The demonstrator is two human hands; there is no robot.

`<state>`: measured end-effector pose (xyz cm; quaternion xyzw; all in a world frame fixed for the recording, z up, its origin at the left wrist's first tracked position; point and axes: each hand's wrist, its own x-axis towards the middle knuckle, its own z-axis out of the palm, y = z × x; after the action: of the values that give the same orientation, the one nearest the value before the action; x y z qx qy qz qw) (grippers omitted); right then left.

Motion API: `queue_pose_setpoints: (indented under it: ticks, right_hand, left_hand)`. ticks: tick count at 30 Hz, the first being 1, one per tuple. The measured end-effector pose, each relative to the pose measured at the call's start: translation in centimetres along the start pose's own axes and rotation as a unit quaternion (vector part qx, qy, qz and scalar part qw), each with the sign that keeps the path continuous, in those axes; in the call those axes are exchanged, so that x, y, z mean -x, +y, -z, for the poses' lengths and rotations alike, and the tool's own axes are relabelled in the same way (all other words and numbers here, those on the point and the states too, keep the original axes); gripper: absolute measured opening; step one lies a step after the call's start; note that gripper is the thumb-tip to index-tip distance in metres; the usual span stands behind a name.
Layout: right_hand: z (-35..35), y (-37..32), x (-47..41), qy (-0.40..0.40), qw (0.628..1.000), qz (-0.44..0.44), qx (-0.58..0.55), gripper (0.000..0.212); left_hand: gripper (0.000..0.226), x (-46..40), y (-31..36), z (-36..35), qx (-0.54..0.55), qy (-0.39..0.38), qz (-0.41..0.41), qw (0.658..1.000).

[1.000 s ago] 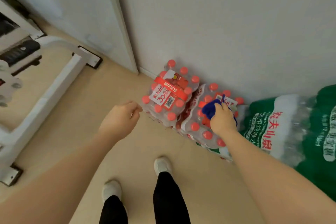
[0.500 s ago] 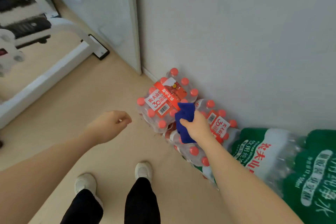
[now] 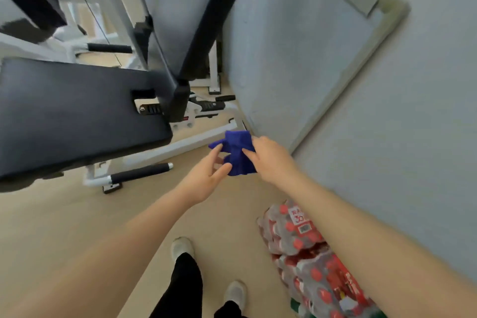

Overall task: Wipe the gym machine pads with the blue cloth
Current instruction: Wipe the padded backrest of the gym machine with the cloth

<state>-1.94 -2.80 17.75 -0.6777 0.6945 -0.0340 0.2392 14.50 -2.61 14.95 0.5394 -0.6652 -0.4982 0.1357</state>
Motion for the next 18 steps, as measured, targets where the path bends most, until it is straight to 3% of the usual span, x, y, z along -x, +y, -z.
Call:
queue_pose_setpoints:
  ticks: [4,8,13,15,18]
  right_hand:
    - [1.4,-7.2,-5.1,-0.01,0.988,0.023,-0.151,0.021]
    - [2.4,-15.0,-9.7,-0.028,0.932,0.035,-0.359,0.031]
    - [3.2,-21.7,-15.8,-0.065,0.91,0.027,-0.408,0.027]
    - [3.2,-22.9,-17.6,-0.098,0.909,0.027,-0.405,0.019]
    - [2.0,-22.9,-20.1,-0.143,0.916,-0.004,-0.374,0.017]
  left_hand:
    - [0.068,-0.5,-2.3,6.6,0.054,0.032,0.011,0.998]
    - [0.065,-0.9,-3.8,12.3,0.194,0.017,-0.003,0.981]
    - [0.017,-3.0,-6.0,17.9,0.32,0.087,0.085,0.94]
    - [0.013,-4.1,-7.2,19.1,0.4,0.103,0.113,0.904]
    - [0.03,-6.0,-8.2,20.9,0.565,0.128,0.125,0.806]
